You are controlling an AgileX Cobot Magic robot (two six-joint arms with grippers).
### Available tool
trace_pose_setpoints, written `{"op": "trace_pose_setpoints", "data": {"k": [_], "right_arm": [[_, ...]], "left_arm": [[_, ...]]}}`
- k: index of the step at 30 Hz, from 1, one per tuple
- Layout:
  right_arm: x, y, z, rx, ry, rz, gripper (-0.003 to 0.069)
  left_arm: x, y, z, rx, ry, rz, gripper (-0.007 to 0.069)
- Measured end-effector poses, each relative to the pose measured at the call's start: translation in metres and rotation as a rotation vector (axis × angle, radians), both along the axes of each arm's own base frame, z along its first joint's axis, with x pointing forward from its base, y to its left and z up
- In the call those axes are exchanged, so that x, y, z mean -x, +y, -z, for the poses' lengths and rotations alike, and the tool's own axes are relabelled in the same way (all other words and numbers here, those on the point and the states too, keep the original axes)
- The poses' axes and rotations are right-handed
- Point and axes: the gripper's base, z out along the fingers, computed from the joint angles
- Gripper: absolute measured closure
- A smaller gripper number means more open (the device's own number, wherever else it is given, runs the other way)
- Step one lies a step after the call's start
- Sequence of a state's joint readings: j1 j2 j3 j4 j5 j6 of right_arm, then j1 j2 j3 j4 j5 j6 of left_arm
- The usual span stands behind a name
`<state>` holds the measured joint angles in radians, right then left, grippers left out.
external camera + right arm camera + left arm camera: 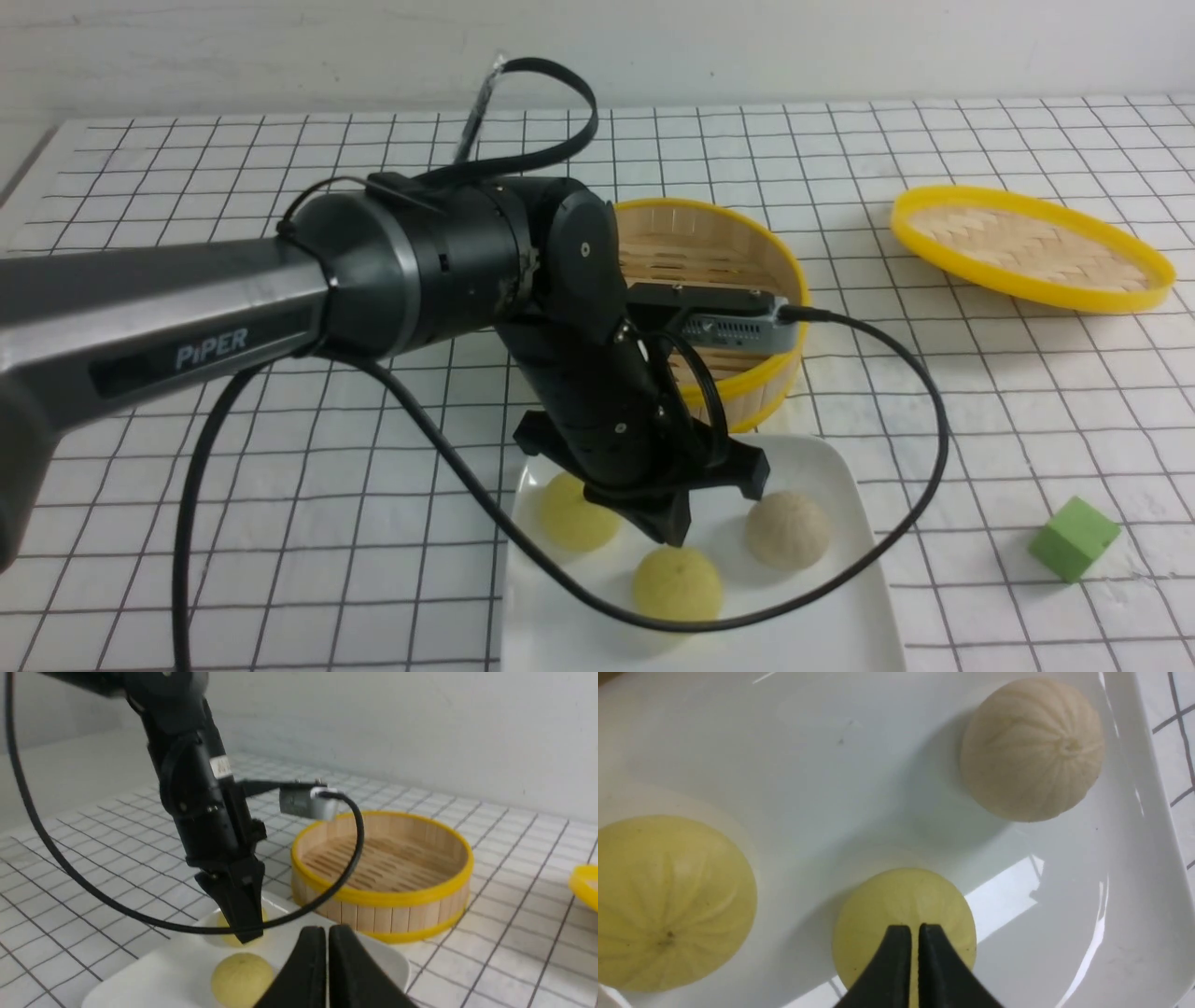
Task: Put the steamed buns into the plate on the white-black tablecloth.
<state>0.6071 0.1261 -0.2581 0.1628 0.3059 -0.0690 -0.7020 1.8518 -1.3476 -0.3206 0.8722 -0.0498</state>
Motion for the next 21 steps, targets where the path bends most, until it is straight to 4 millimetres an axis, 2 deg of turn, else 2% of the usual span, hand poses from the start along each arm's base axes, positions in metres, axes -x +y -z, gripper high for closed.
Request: {"op": "trace_pose_setpoints", "data": {"k": [4,21], "right_arm": [[-0.0051,0.0003,0.0003,-0.019,0.032,0.032,0.0624],[-0.0054,-0.0001,0.0005,-0.012,0.025,0.037,0.0602]], "left_arm": [[0.0001,0.0001,0.0,-0.001,0.001,0.001,0.057],[0.0002,0.0001,0.0001,-0.001,0.003,0.0,0.0566]]}}
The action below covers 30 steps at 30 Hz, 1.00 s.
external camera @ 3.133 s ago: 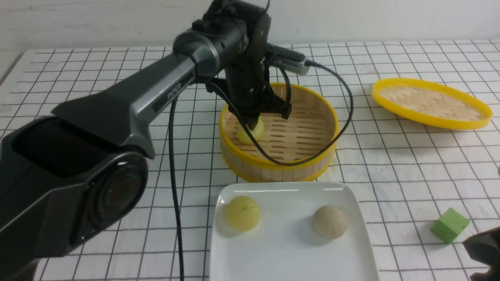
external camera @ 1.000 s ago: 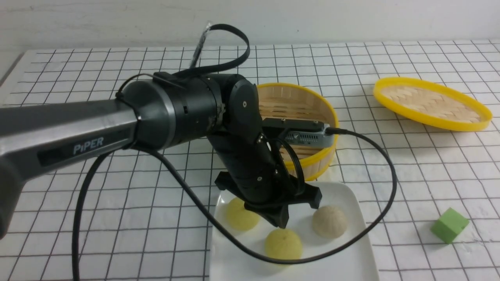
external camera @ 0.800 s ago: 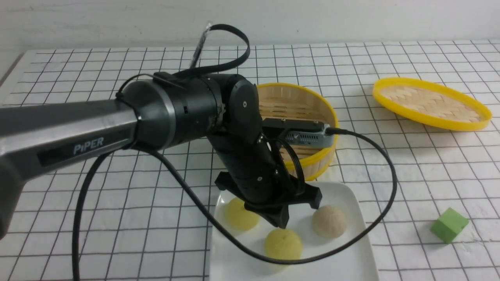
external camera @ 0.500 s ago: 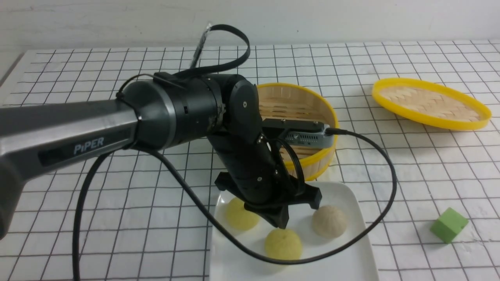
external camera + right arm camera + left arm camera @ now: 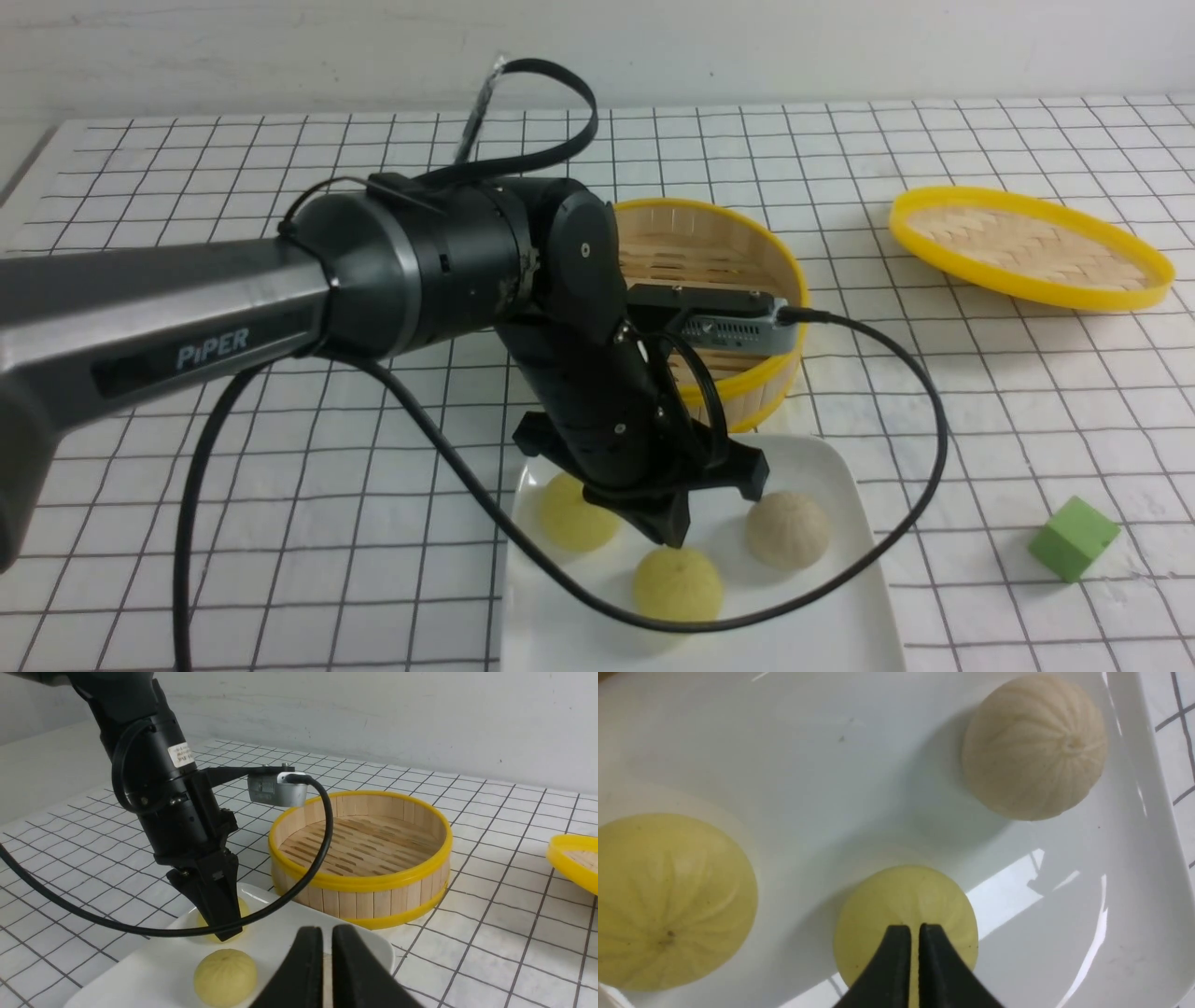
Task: Put the steamed buns into the plate on the white-black tablecloth.
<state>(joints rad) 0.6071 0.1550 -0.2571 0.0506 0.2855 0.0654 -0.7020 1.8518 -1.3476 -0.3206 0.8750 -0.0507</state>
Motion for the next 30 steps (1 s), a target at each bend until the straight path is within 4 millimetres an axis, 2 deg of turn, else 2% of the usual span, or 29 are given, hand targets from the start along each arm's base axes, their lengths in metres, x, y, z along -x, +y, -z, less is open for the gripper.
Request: {"op": "trace_pose_setpoints", "data": {"k": [8,11,13,14,19,22,24,25,26,27,30], "right_arm": [[0.004,-0.004,-0.001,-0.013,-0.034,0.006,0.0586],[0.006,-0.009,0.002,-0.028,-0.077,0.065,0.0579],[0.004,-0.012,0.01,0.002,-0.09,0.142,0.0577],[0.002,-0.016,0.021,0.042,-0.086,0.223,0.0575],[-0.003,-0.023,0.049,0.102,-0.036,0.371,0.0569],[-0.005,-0.027,0.071,0.134,0.024,0.442,0.0565],[-0.006,-0.028,0.078,0.143,0.049,0.457,0.0562],[-0.005,-0.029,0.085,0.157,0.081,0.467,0.0561],[-0.005,-0.029,0.086,0.158,0.085,0.468,0.0561],[-0.005,-0.029,0.089,0.166,0.107,0.478,0.0559],[-0.004,-0.031,0.093,0.182,0.154,0.503,0.0559]], "left_arm": [[0.0,0.0,0.0,0.0,0.001,0.0,0.0556],[0.0,0.0,0.0,-0.002,0.001,0.001,0.0554],[0.0,0.0,0.0,-0.004,0.005,0.002,0.0553],[0.001,0.001,-0.002,-0.008,-0.004,0.007,0.0553],[0.003,0.006,-0.021,0.004,-0.058,0.018,0.0553],[0.012,0.014,-0.05,0.033,-0.117,0.028,0.0553],[0.016,0.019,-0.062,0.04,-0.147,0.034,0.0553],[0.024,0.027,-0.082,0.055,-0.199,0.041,0.0553],[0.024,0.029,-0.085,0.054,-0.206,0.043,0.0553],[0.032,0.037,-0.103,0.063,-0.259,0.049,0.0553],[0.051,0.059,-0.138,0.076,-0.361,0.059,0.0553]]}}
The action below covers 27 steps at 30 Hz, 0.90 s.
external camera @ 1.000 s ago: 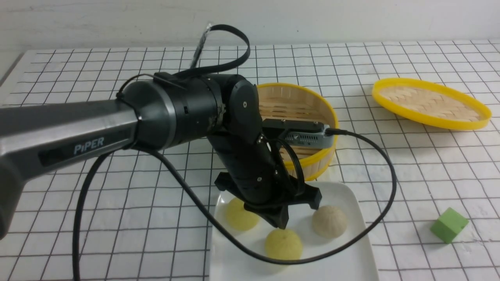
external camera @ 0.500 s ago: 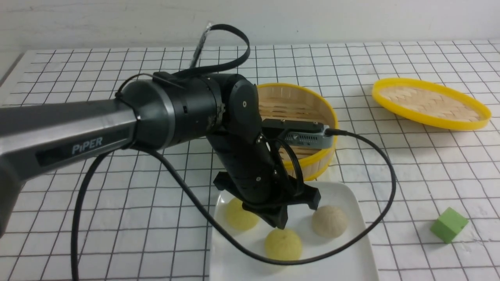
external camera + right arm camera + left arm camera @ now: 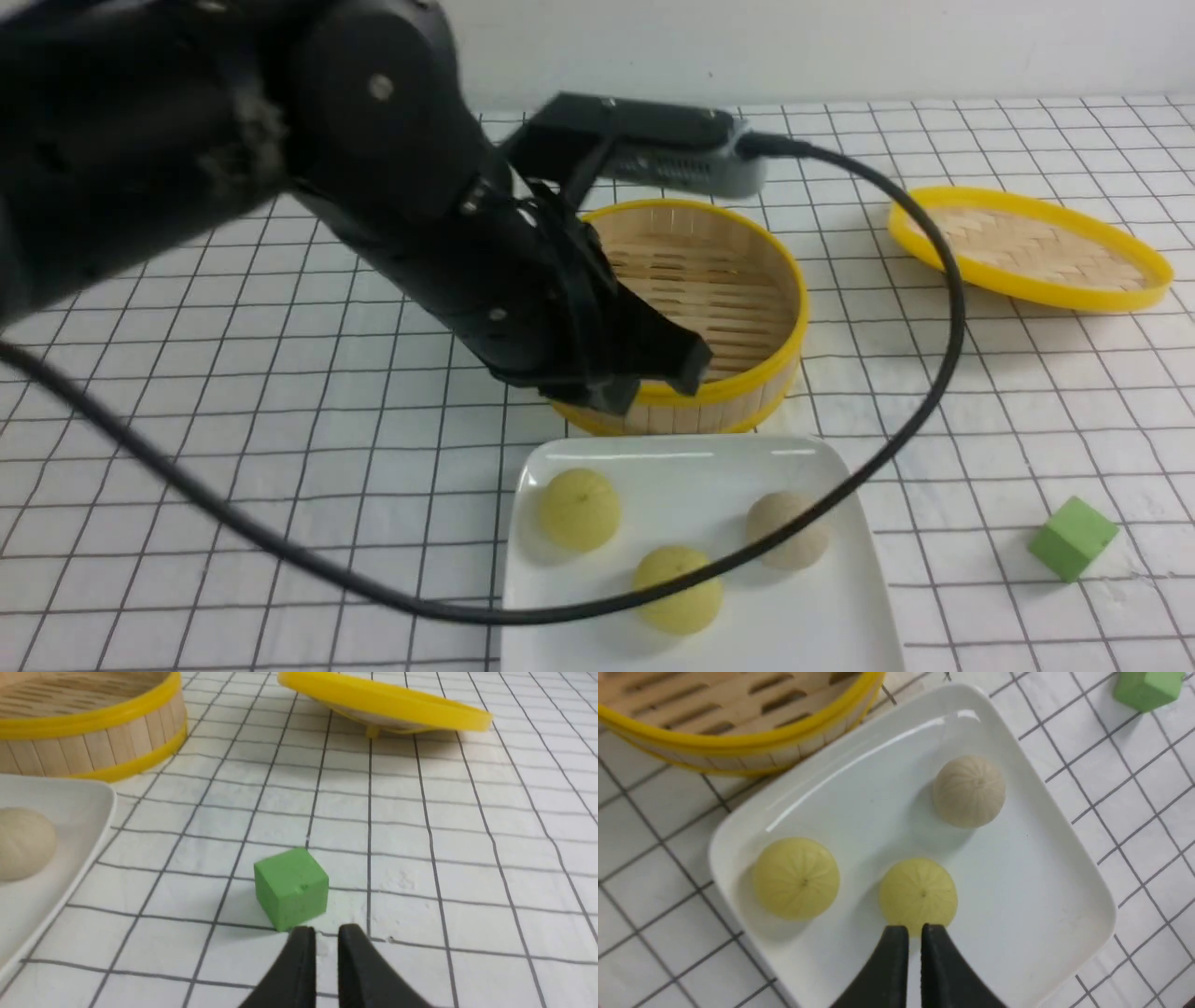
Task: Put the steamed buns into the plate on the white-black tablecloth.
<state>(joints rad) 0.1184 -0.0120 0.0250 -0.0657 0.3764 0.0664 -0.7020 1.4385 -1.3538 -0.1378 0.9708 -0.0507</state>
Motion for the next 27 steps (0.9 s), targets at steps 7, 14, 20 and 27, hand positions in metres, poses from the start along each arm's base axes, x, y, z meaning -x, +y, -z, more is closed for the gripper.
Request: {"op": "trace_pose_setpoints", "data": {"k": [7,14,20,27], "right_arm": [[0.001,-0.001,0.0,0.002,0.017,0.012,0.0557],[0.0,-0.005,0.0,0.001,0.017,0.088,0.055],[0.001,-0.006,0.001,0.001,0.018,0.123,0.0541],[0.001,-0.006,0.001,0.0,0.018,0.123,0.0536]], "left_arm": [[0.05,0.055,-0.057,0.009,-0.159,-0.047,0.0553],[0.103,0.114,-0.058,-0.001,-0.224,-0.187,0.0596],[0.144,0.15,-0.005,0.079,-0.228,-0.266,0.0622],[0.147,0.147,0.044,0.383,-0.391,-0.283,0.0622]]}}
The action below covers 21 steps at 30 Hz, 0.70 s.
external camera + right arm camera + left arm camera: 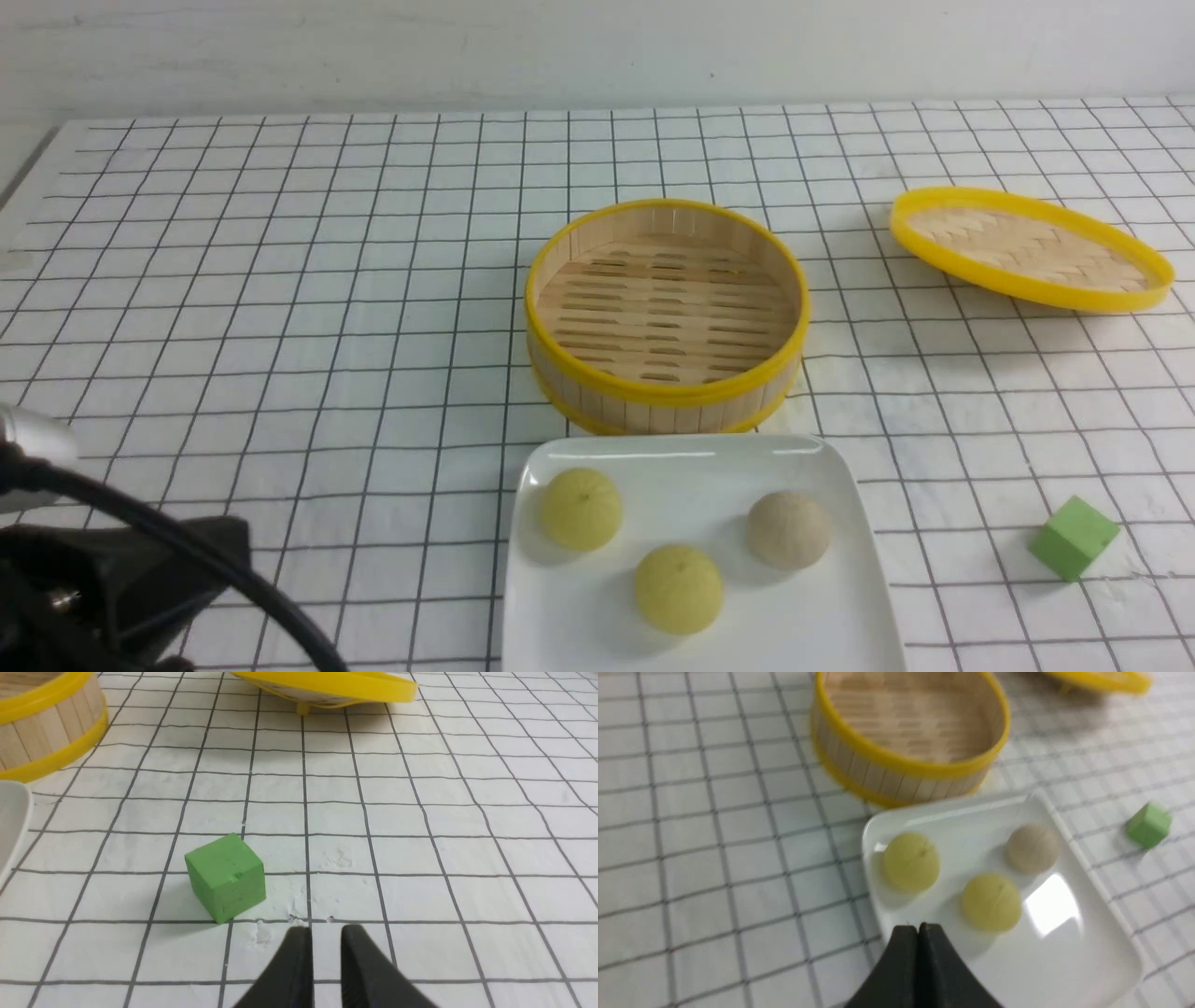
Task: Put the steamed buns into the plate on the white-black tablecloth.
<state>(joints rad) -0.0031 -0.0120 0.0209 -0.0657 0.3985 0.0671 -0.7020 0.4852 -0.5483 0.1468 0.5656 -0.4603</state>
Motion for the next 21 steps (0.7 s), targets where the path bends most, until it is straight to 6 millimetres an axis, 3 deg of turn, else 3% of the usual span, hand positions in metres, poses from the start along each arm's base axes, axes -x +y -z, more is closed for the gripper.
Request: {"op": "trace_pose_setpoints", "data": {"k": [4,7,15,21], "right_arm": [[0.0,0.0,0.0,0.0,0.0,0.0,0.0529],[0.0,0.0,0.0,0.0,0.0,0.0,0.0526],[0.0,0.0,0.0,0.0,0.0,0.001,0.0522],[0.0,0.0,0.0,-0.001,0.0,0.001,0.0515]], "left_arm": [[-0.006,-0.011,0.01,0.243,-0.139,0.027,0.0622],[-0.006,-0.013,0.013,0.307,-0.185,0.043,0.0622],[-0.006,-0.013,0.025,0.284,-0.148,0.038,0.062],[-0.006,-0.009,0.039,0.163,-0.13,0.026,0.0612]]}}
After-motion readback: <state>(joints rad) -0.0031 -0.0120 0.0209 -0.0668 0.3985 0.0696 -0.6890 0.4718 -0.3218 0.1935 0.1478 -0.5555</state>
